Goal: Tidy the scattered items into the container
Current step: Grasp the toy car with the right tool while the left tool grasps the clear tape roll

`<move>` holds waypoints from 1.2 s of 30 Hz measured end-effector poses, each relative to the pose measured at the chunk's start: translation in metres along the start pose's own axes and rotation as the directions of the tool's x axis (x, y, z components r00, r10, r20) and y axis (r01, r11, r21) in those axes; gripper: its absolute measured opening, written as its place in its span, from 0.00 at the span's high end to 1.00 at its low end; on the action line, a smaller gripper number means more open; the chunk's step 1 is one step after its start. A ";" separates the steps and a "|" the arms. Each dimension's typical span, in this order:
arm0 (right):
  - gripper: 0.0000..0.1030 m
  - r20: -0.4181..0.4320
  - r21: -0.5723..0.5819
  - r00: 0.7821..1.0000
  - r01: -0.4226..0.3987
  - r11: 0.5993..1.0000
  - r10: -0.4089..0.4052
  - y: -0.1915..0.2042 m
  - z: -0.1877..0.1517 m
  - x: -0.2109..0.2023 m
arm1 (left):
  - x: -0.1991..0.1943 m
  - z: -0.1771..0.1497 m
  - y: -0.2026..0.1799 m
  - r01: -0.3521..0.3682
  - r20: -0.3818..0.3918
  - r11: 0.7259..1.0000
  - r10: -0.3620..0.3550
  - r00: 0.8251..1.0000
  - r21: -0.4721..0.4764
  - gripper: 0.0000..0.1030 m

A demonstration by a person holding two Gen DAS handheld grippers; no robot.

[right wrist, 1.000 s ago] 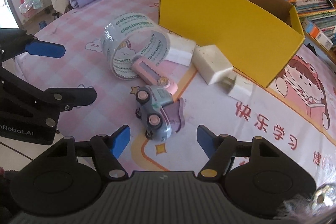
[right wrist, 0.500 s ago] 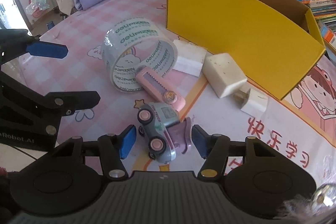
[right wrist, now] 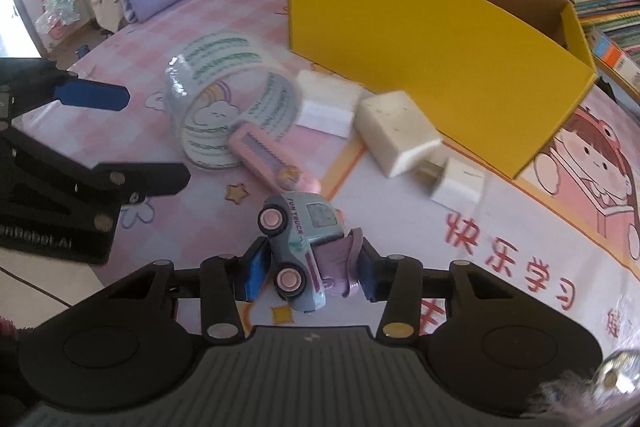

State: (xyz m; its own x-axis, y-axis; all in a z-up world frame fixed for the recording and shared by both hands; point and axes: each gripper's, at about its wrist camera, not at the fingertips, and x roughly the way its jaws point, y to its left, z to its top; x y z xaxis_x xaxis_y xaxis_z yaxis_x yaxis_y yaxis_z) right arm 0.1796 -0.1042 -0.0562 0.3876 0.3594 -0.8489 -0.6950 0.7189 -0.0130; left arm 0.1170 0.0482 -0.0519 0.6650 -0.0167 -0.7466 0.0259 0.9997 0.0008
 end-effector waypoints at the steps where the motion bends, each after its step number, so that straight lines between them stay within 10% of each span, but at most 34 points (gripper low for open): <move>1: 0.58 -0.001 0.003 1.000 0.005 1.000 -0.005 -0.002 -0.002 -0.001 | 0.002 0.001 0.000 0.003 0.001 1.000 -0.003 1.000 -0.003 0.14; 9: 0.58 -0.006 0.034 0.999 0.047 0.998 -0.047 -0.018 -0.009 -0.007 | 0.017 0.010 -0.007 0.017 0.006 1.000 -0.017 1.000 -0.004 0.17; 17: 0.58 -0.015 0.056 0.998 0.062 0.997 -0.062 -0.027 -0.018 -0.010 | 0.024 0.010 -0.010 0.001 -0.011 1.000 -0.001 1.000 -0.017 0.59; 30: 0.58 -0.009 0.065 0.998 0.065 0.996 -0.064 -0.027 -0.024 -0.014 | -0.003 0.019 0.008 -0.044 0.103 0.987 0.061 0.993 -0.156 0.66; 36: 0.58 -0.016 0.083 0.998 0.064 0.994 -0.063 -0.028 -0.027 -0.015 | -0.012 0.022 0.013 -0.036 0.141 0.983 0.062 0.988 -0.180 0.96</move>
State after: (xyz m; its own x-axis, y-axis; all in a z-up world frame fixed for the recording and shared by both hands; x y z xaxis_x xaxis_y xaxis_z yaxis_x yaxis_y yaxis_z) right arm 0.1773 -0.1460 -0.0576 0.4208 0.3040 -0.8547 -0.6158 0.7875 -0.0232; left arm 0.1255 0.0606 -0.0279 0.7638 0.0429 -0.6440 -0.1332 0.9868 -0.0922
